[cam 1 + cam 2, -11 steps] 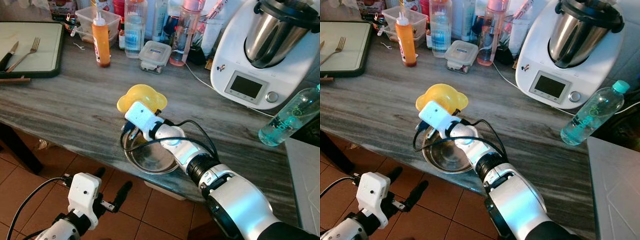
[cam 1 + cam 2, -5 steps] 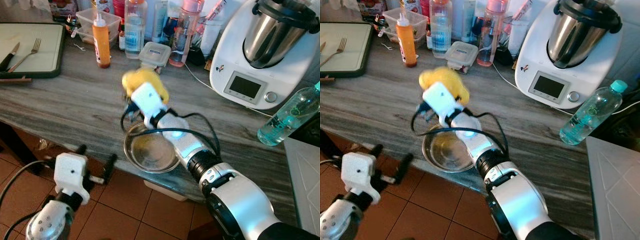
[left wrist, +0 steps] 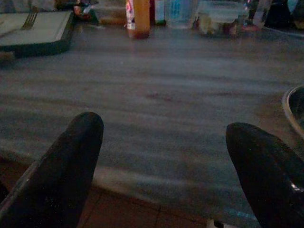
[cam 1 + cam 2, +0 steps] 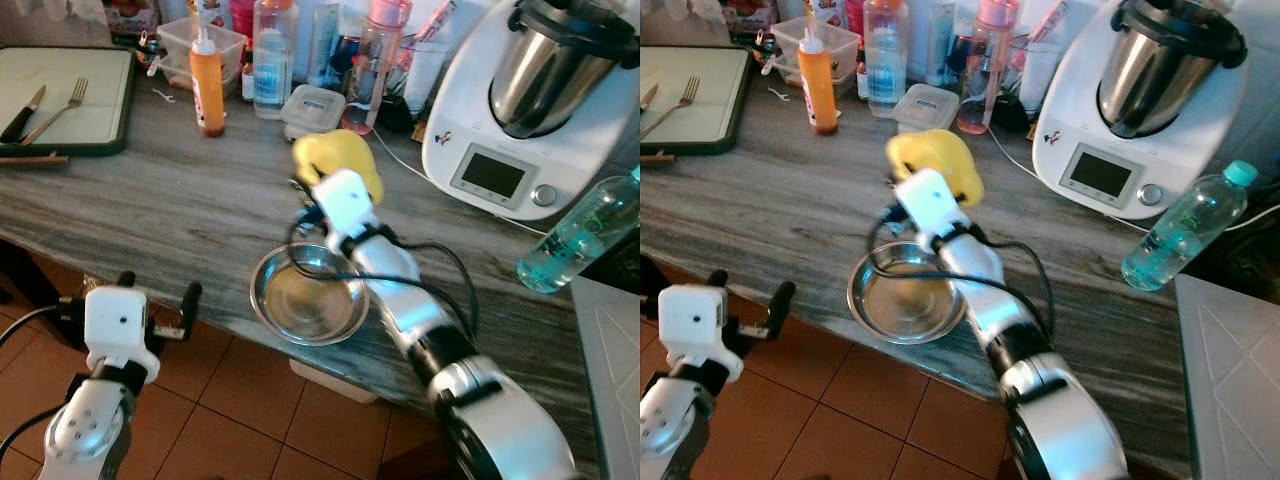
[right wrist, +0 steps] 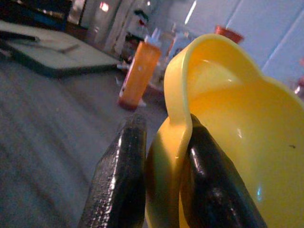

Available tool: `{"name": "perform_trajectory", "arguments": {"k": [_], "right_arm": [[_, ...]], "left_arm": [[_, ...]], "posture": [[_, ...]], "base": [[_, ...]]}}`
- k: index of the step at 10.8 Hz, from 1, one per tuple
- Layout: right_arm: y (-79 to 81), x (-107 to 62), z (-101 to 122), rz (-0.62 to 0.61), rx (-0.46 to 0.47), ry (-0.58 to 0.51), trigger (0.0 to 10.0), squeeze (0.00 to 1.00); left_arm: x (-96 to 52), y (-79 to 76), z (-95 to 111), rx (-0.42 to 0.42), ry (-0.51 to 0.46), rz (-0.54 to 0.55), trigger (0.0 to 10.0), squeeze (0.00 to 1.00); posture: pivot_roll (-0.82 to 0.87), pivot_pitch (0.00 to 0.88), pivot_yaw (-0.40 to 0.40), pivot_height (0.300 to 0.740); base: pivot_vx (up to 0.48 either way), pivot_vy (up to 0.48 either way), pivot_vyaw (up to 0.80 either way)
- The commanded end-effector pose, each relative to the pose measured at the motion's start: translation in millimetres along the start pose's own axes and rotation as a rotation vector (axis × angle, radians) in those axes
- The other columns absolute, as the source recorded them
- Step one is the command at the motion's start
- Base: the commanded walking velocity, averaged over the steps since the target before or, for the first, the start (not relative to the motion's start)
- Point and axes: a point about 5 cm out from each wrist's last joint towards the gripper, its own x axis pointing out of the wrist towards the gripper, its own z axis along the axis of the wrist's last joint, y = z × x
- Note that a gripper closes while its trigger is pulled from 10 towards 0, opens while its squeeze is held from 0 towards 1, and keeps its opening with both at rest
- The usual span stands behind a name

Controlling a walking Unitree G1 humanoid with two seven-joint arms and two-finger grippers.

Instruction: Setting the table

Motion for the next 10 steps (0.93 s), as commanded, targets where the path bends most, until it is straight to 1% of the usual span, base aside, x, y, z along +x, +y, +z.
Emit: {"name": "perform_trajectory", "arguments": {"k": [1, 2, 4, 6, 7, 8, 10], "right_arm": [[-5.7, -3.7, -4, -0.032, 0.015, 0.015, 10.0, 0.0], [0.1, -1.1, -5, -0.014, 0.025, 0.031, 10.0, 0.0], [25.6, 13.3, 1, 0.098, 0.029, 0.05, 10.0, 0.0], [47.2, 26.2, 9, 0.208, -0.004, 0.077, 10.0, 0.0], [57.4, 33.5, 12, 0.26, -0.021, 0.106, 10.0, 0.0], [67.5, 36.6, 10, 0.321, -0.06, 0.172, 10.0, 0.0], [74.7, 37.4, 9, 0.359, -0.091, 0.194, 10.0, 0.0]], "left_arm": [[1.4, -4.3, -3, -0.002, 0.008, -0.015, 10.0, 0.0], [2.9, -6.8, -3, -0.002, 0.01, -0.025, 10.0, 0.0], [-0.7, -7.0, -3, -0.002, 0.017, -0.017, 10.0, 0.0], [-12.7, -8.7, -5, -0.025, 0.035, -0.041, 10.0, 0.0], [-21.8, -13.0, -6, -0.051, 0.04, -0.1, 10.0, 0.0], [-31.0, -22.0, -6, -0.073, 0.056, -0.176, 10.0, 0.0], [-35.7, -25.3, -8, -0.068, 0.069, -0.19, 10.0, 0.0]], "posture": [[0.26, 0.045, -0.115, 0.74], [0.26, 0.047, -0.116, 0.74], [0.28, 0.065, -0.132, 0.74], [0.31, 0.089, -0.155, 0.74], [0.32, 0.095, -0.163, 0.74], [0.34, 0.105, -0.175, 0.74], [0.35, 0.11, -0.179, 0.74]], "base": [[0.0, 0.0, 0.0], [0.0, 0.0, 0.0], [0.0, 0.0, 0.0], [0.0, 0.0, 0.0], [0.0, 0.0, 0.0], [0.0, 0.0, 0.0], [0.0, 0.0, 0.0]]}}
